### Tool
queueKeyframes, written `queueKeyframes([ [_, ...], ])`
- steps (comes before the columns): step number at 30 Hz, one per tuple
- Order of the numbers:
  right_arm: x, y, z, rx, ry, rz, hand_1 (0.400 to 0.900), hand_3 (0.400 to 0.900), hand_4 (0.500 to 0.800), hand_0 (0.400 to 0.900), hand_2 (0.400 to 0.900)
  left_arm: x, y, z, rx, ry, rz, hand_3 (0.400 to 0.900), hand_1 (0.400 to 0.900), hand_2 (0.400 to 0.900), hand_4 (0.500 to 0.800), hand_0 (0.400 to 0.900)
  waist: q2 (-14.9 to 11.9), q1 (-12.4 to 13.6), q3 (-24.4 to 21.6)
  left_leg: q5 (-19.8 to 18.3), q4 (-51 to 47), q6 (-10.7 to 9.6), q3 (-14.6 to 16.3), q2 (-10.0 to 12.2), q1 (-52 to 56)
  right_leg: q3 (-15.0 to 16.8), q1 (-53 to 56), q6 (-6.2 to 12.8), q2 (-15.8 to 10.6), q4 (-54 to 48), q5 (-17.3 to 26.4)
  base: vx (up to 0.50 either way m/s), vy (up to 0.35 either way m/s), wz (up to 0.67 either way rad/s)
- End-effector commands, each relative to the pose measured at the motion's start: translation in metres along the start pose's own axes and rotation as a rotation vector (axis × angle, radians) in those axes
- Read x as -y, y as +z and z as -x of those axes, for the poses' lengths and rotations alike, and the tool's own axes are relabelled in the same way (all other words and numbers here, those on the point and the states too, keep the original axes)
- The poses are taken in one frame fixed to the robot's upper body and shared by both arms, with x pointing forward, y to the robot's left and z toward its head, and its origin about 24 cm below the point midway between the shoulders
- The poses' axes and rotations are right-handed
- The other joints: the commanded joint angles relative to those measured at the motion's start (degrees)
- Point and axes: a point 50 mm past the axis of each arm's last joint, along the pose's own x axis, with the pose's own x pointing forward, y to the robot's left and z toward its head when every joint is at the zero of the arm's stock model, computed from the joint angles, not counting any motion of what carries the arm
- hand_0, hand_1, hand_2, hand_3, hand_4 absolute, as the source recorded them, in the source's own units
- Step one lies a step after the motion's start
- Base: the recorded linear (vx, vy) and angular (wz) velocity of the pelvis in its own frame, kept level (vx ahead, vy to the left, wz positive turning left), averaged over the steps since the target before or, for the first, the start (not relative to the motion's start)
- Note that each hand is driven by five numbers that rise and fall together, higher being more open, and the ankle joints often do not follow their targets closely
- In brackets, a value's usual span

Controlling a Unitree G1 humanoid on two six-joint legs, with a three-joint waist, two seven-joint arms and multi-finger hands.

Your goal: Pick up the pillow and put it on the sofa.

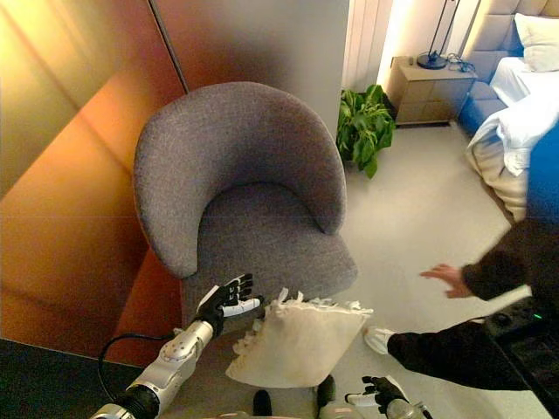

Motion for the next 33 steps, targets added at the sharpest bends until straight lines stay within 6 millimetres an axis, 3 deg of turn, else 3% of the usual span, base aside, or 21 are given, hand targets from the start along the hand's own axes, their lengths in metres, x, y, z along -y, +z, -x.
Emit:
queueKeyframes([
  [1, -0.001, 0.005, -0.001, 0.016, 0.0, 0.019, 0.9, 0.9, 0.8, 0.9, 0.9, -0.002, 0.056, -0.014, 0.225, -0.004, -0.013, 0.9, 0.9, 0.9, 0.8, 0.9, -1.5, 0.6, -0.7, -3.9, 4.3, -0.9, 0.5, 0.2, -1.0, 2.4, 2.0, 6.69, -4.1, 6.0, -8.3, 0.0, 0.0, 0.0],
  [6, 0.0, 0.004, -0.001, 0.014, 0.001, 0.017, 0.9, 0.9, 0.8, 0.9, 0.9, -0.003, 0.053, -0.013, 0.214, 0.008, 0.005, 0.9, 0.9, 0.9, 0.8, 0.9, -1.5, 0.6, -0.6, -4.0, 4.3, -1.0, 0.4, 0.3, -0.9, 2.4, 2.0, 6.68, -4.1, 6.0, -8.3, 0.0, 0.0, 0.0],
  [12, -0.001, 0.006, -0.001, 0.015, 0.003, 0.026, 0.9, 0.9, 0.8, 0.9, 0.9, -0.005, 0.049, -0.014, 0.195, 0.07, -0.178, 0.9, 0.9, 0.9, 0.8, 0.9, -1.5, 0.4, -0.3, -4.1, 4.7, -0.9, 0.7, 0.3, -1.2, 2.5, 1.7, 6.69, -4.1, 6.1, -8.2, 0.0, 0.0, -0.02],
  [18, 0.001, 0.008, -0.002, 0.019, 0.004, 0.046, 0.9, 0.9, 0.8, 0.9, 0.9, -0.008, 0.043, -0.016, 0.136, 0.066, -0.327, 0.9, 0.9, 0.9, 0.8, 0.9, -1.4, -0.8, 0.6, -4.8, 6.2, -0.9, 1.6, 0.5, -1.7, 3.6, 0.8, 6.88, -4.3, 6.1, -7.9, 0.01, 0.002, -0.1],
  [26, 0.007, 0.013, -0.002, 0.038, -0.005, 0.07, 0.9, 0.9, 0.8, 0.9, 0.9, -0.009, 0.037, -0.02, 0.085, 0.072, -0.388, 0.9, 0.9, 0.9, 0.8, 0.9, -0.9, -2.7, 2.9, -5.4, 7.2, -0.6, 3.4, 0.1, -2.9, 5.8, -1.3, 7.35, -4.7, 5.6, -6.8, -0.01, 0.023, -0.11],
  [33, 0.015, 0.027, -0.003, 0.083, -0.034, 0.073, 0.9, 0.9, 0.8, 0.9, 0.9, -0.006, 0.044, -0.027, 0.09, 0.06, -0.441, 0.9, 0.9, 0.9, 0.8, 0.9, -0.5, -4.0, 5.9, -5.3, 7.6, -0.3, 4.6, -0.1, -4.8, 7.3, -4.4, 7.95, -5.1, 6.2, -5.8, -0.04, 0.017, -0.07],
])
